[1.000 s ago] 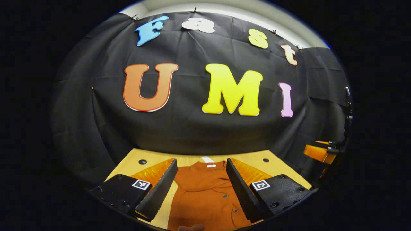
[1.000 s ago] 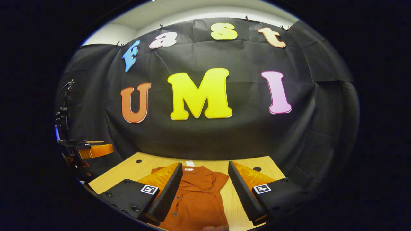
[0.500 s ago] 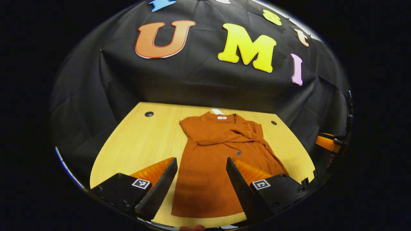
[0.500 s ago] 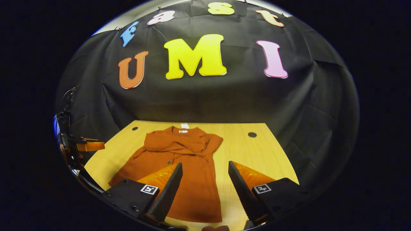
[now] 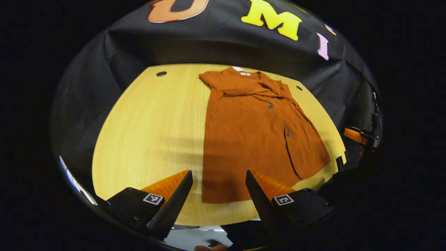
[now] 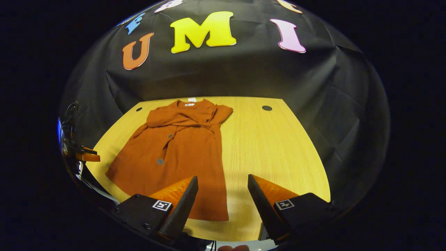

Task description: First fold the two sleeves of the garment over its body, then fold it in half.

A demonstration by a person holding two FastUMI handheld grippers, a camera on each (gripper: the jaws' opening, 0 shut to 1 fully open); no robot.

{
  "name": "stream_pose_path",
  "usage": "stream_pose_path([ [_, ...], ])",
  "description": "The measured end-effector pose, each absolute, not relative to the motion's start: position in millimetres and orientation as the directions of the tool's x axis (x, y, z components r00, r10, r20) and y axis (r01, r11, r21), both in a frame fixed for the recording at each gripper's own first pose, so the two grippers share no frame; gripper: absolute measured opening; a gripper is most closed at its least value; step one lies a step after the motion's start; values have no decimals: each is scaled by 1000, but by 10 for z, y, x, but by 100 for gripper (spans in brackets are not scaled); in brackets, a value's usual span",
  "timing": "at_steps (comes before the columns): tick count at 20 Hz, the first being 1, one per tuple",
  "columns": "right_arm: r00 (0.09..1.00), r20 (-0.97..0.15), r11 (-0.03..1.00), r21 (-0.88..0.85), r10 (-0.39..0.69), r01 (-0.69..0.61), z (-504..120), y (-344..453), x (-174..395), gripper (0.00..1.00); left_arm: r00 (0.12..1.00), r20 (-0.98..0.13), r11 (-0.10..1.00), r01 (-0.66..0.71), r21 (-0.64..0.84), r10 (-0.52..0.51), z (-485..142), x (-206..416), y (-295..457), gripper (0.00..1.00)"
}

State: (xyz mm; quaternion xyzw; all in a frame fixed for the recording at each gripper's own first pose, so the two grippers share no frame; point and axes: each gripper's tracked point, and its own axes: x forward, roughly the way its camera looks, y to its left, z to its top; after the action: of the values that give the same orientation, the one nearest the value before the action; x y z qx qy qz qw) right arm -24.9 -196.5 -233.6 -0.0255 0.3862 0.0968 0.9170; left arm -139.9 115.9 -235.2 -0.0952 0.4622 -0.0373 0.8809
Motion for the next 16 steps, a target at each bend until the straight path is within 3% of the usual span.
stream_pose_path([
  [8,555,-822,984,31,125,-176,-3101,-2015,-621,93,477,-856,953,-108,-283,-200,-2875,-1613,1189,100],
  [16,468,-879,988,24,93,-151,-3479,-1839,-819,93,498,-825,931,-90,-354,-266,-2841,-1553,881,97],
])
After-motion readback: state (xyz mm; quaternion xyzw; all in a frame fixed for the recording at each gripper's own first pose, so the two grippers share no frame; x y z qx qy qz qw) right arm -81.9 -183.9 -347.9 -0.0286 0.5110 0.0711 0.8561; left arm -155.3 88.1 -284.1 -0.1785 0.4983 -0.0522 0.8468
